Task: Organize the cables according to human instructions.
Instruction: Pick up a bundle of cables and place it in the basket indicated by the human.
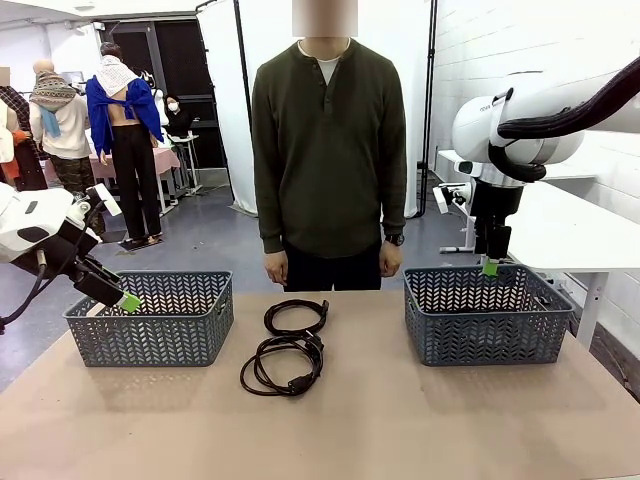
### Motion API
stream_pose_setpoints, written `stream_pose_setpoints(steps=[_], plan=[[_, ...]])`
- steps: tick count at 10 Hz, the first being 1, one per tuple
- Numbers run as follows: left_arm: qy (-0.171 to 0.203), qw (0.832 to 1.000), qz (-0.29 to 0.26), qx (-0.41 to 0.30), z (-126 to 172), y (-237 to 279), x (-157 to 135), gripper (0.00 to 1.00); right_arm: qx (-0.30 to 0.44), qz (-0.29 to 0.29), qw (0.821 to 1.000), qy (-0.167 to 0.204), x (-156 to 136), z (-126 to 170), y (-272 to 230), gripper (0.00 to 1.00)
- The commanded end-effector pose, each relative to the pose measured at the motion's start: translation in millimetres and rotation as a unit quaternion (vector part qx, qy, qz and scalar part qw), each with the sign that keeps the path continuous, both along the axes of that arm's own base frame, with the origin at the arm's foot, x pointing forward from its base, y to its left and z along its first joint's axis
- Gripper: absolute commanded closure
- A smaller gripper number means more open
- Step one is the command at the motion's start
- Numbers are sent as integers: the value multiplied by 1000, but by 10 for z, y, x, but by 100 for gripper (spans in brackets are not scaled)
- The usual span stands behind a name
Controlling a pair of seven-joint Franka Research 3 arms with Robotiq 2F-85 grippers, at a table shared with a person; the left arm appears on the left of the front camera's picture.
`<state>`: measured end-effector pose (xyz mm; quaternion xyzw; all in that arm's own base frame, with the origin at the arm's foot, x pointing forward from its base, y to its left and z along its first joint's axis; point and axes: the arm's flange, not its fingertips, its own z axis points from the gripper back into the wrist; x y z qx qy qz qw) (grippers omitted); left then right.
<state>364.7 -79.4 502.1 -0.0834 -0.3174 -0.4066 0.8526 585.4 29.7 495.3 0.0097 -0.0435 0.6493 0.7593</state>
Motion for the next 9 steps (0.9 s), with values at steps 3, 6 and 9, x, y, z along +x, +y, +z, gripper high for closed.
stream_pose_setpoints(steps=[3, 6, 9], plan=[[0, 1000, -2, -7, -7, 17, 10, 0, 38, -70, 997, 11, -193, 95, 318, 0], [0, 1000, -2, -7, -7, 17, 10, 0, 80, -151, 985, 28, -716, 152, 685, 0], [0, 1000, -2, -7, -7, 17, 10, 0, 133, -175, 975, -19, -1294, 98, 1040, 0]])
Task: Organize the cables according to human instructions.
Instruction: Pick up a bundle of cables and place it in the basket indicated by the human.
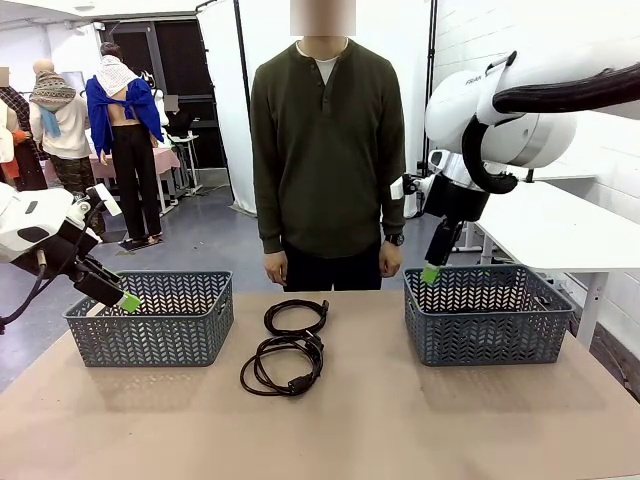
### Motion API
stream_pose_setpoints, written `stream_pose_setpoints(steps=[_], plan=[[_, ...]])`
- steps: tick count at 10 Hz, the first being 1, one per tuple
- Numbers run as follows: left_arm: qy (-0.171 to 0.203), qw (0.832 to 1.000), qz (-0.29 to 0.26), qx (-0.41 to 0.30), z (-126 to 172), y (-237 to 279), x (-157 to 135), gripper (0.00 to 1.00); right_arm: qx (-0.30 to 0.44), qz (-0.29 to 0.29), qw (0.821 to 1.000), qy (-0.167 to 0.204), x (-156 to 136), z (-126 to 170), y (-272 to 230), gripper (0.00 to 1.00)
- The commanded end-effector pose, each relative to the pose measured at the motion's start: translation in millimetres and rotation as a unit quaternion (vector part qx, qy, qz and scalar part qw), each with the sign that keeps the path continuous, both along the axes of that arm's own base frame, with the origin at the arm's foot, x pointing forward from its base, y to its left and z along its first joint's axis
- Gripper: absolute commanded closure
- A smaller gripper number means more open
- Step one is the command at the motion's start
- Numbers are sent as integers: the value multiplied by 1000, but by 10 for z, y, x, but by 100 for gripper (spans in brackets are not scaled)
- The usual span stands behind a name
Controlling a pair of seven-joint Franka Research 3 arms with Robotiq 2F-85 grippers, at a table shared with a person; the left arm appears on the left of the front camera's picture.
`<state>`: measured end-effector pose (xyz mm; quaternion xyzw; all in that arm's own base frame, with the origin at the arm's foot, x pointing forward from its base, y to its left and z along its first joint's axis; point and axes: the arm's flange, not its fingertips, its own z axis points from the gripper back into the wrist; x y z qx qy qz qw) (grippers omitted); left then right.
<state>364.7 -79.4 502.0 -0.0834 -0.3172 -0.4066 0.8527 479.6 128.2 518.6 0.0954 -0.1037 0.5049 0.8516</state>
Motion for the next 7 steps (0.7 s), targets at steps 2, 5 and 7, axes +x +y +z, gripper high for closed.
stream_pose_setpoints(steps=[2, 5, 7], plan=[[0, 1000, -2, -7, -5, 18, 9, 0, 33, -22, 997, -70, -588, -308, 222, 0], [0, 1000, -2, -7, -5, 18, 9, 0, 41, -15, 997, -65, -931, -518, 410, 0], [0, 1000, -2, -7, -5, 18, 9, 0, 23, -8, 998, -61, -848, -456, 386, 0]])
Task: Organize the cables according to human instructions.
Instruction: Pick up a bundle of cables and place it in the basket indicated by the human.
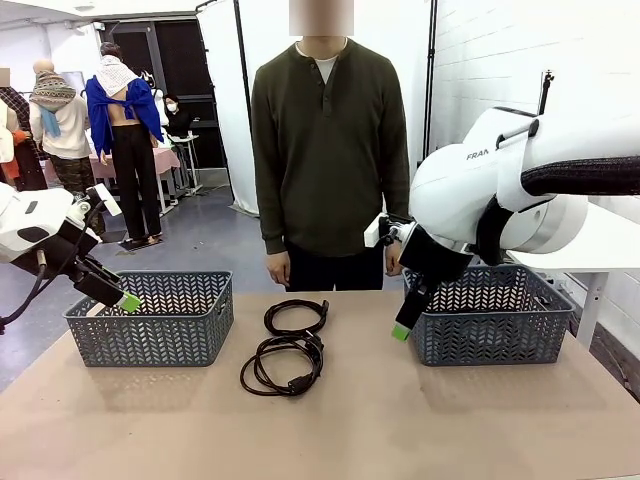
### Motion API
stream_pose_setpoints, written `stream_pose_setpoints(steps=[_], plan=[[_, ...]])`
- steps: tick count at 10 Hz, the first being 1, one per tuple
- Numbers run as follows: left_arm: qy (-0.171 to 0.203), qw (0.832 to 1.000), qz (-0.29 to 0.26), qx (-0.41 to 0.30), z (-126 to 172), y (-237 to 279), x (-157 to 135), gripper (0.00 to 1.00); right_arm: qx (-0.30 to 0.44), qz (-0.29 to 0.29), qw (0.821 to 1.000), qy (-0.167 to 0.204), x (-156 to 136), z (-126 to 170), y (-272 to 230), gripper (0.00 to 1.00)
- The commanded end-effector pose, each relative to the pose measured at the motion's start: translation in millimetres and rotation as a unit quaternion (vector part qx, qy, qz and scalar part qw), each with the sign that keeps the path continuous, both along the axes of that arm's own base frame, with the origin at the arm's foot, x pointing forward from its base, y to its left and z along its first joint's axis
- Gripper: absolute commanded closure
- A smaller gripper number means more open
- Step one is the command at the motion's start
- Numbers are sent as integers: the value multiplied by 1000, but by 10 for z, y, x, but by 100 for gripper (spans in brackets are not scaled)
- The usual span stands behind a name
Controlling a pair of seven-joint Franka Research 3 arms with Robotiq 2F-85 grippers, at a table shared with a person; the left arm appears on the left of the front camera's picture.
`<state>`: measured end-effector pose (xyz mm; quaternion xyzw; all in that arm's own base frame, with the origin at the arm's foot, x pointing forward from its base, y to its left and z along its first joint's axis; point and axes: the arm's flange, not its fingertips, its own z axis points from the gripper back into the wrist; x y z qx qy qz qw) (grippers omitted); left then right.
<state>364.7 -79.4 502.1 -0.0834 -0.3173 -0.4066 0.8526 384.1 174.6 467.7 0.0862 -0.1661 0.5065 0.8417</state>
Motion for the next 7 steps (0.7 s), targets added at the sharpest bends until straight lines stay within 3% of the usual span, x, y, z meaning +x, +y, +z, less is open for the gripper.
stream_pose_setpoints(steps=[1, 7], plan=[[0, 1000, -2, -7, -6, 17, 9, 0, -1, -7, 1000, -2, 108, 52, -78, 0], [0, 1000, -2, -7, -6, 17, 9, 0, -1, -7, 1000, -2, 108, 52, -78, 0]])
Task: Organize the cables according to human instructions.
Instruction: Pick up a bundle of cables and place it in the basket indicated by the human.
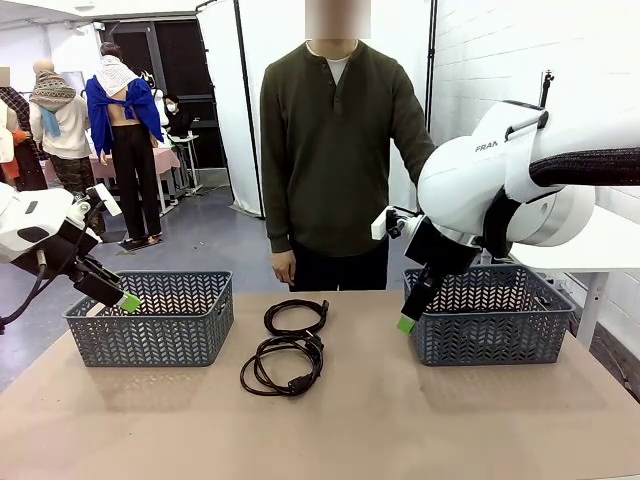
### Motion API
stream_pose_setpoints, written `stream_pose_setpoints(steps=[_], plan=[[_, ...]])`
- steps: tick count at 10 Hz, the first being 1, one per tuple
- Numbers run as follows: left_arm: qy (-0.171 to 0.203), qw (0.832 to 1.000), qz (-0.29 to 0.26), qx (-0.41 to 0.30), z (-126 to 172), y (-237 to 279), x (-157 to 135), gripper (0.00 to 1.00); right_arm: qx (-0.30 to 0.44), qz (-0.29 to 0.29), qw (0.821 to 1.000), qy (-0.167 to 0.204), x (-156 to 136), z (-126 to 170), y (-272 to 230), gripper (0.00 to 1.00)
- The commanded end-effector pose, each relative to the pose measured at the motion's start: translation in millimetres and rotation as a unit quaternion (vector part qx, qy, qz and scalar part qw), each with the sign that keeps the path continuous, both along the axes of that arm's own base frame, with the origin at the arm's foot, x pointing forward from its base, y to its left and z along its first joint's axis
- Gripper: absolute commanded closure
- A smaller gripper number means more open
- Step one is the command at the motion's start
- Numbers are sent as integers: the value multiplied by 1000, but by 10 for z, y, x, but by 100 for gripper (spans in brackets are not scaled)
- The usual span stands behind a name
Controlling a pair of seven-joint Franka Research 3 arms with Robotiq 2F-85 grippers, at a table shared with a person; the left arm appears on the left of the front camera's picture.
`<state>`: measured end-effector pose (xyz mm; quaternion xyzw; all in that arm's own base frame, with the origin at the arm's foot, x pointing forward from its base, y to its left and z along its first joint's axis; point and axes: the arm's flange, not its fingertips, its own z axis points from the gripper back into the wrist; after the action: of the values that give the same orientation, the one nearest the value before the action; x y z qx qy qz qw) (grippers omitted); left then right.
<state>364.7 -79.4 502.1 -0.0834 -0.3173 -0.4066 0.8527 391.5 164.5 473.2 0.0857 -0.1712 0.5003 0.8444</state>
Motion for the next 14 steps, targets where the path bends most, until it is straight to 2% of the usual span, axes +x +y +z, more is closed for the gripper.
stream_pose_setpoints(steps=[1, 14], plan=[[0, 1000, -2, -7, -6, 18, 9, 0, -4, 0, 1000, 2, 33, -2, 23, 0], [0, 1000, -2, -7, -6, 18, 9, 0, -4, 0, 1000, 2, 33, -2, 23, 0]])
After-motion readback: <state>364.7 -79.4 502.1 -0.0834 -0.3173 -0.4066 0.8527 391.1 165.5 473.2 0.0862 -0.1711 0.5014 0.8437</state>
